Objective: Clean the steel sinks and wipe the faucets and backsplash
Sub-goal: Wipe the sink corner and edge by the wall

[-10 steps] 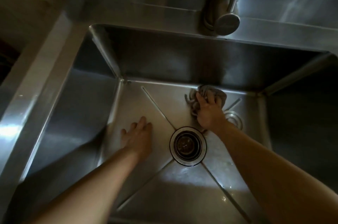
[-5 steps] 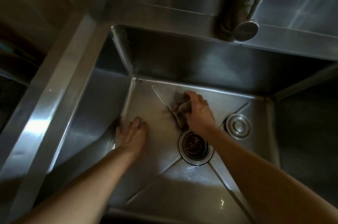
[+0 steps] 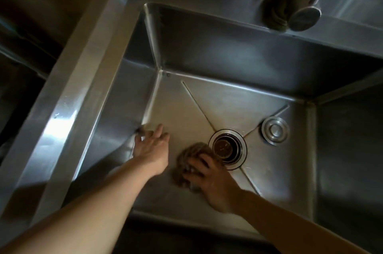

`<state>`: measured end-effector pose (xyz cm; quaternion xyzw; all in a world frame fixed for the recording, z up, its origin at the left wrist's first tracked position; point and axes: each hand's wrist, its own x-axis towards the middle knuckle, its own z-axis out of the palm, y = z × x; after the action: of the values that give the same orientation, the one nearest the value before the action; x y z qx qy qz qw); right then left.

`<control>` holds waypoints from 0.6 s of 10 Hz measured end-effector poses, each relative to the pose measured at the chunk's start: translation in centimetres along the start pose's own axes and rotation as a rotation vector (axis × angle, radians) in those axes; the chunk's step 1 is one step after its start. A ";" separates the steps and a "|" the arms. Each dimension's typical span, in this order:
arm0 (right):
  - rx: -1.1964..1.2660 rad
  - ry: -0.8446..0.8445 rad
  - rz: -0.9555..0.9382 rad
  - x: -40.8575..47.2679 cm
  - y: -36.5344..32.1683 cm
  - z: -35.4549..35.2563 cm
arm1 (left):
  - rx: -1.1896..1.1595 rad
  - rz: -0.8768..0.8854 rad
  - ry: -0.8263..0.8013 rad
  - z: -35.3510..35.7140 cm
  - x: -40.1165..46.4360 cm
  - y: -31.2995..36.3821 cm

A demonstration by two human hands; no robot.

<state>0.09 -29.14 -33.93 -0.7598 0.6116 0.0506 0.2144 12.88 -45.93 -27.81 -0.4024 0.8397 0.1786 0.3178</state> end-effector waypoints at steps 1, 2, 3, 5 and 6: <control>0.033 -0.052 -0.205 -2.0 -0.6 -0.4 | -0.006 0.001 0.012 0.4 -0.6 0.0; -0.076 0.028 -0.210 1.1 2.5 -2.3 | -0.095 -0.020 0.079 -0.2 -0.1 -0.3; -0.018 0.083 0.059 6.7 6.0 -4.8 | -0.226 -0.051 0.092 -0.7 0.4 -0.8; 0.110 0.074 0.332 12.4 6.2 -7.1 | -0.349 -0.108 0.130 0.2 -0.5 -1.3; 0.082 -0.013 0.223 9.7 3.1 -5.3 | -0.362 -0.119 0.151 0.4 -1.1 -1.2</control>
<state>-1.44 -40.50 -33.20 -0.6773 0.6926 0.0544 0.2422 14.51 -45.85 -27.39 -0.5142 0.7901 0.2770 0.1862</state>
